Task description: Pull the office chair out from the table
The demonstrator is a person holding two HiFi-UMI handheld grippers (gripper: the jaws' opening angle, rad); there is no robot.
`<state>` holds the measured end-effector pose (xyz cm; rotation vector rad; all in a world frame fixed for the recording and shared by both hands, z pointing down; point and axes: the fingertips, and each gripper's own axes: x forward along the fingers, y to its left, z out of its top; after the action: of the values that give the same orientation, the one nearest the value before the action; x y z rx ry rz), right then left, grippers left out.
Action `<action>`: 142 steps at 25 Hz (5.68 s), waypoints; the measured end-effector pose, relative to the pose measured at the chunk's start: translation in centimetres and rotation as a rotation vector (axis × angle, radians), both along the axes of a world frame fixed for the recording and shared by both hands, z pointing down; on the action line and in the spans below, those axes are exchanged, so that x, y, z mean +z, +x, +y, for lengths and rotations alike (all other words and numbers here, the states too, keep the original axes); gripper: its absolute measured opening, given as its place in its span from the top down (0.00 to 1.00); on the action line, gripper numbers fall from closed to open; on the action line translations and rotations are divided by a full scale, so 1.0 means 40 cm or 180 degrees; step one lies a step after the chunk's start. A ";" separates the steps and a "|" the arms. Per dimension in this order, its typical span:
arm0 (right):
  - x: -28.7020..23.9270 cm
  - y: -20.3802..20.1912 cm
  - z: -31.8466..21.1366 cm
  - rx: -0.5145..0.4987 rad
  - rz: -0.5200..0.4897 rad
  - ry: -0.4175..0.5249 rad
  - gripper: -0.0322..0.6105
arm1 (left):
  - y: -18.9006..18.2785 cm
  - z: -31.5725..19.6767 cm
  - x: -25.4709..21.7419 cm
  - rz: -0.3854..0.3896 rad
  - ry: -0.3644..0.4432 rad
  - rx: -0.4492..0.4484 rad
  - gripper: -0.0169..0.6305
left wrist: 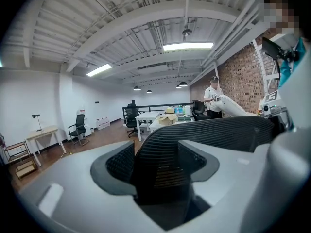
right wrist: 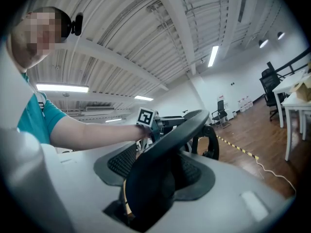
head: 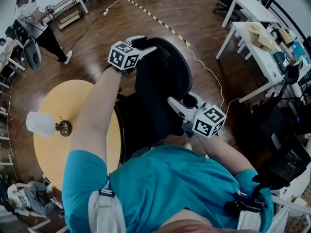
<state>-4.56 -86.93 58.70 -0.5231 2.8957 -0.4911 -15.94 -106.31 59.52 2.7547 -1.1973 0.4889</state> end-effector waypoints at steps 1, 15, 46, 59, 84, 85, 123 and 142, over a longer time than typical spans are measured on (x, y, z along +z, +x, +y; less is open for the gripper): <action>0.002 0.000 0.000 0.0008 -0.0005 -0.0012 0.60 | 0.002 -0.001 0.002 -0.0016 -0.0002 0.0003 0.56; 0.019 0.154 -0.105 0.0139 -0.0076 -0.0069 0.60 | 0.166 -0.112 0.030 -0.0054 -0.0048 0.0003 0.58; 0.014 0.673 -0.436 0.0234 -0.0312 -0.0306 0.60 | 0.681 -0.446 0.055 -0.0156 -0.0214 0.0132 0.58; 0.037 1.018 -0.637 0.0454 -0.0317 -0.0361 0.62 | 1.026 -0.639 0.066 -0.0272 -0.0319 0.0037 0.58; 0.121 1.467 -0.916 0.1795 0.0158 -0.0369 0.68 | 1.277 -0.545 0.113 -0.0061 -0.0330 0.0256 0.65; 0.112 1.485 -0.905 0.1864 0.0195 -0.0313 0.68 | 1.274 -0.521 0.105 -0.0004 -0.0337 0.0285 0.65; 0.166 0.887 0.052 0.1046 0.0168 0.0215 0.95 | 0.404 0.714 0.127 0.1580 0.0226 0.0076 0.93; 0.036 0.736 0.581 0.0956 0.0244 0.0305 0.95 | 0.322 1.139 0.035 0.1664 0.0111 0.0393 0.93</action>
<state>24.87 -63.68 60.14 -0.9594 2.8206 -0.2920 -3.04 -60.73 60.93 2.7349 -0.9150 -0.2409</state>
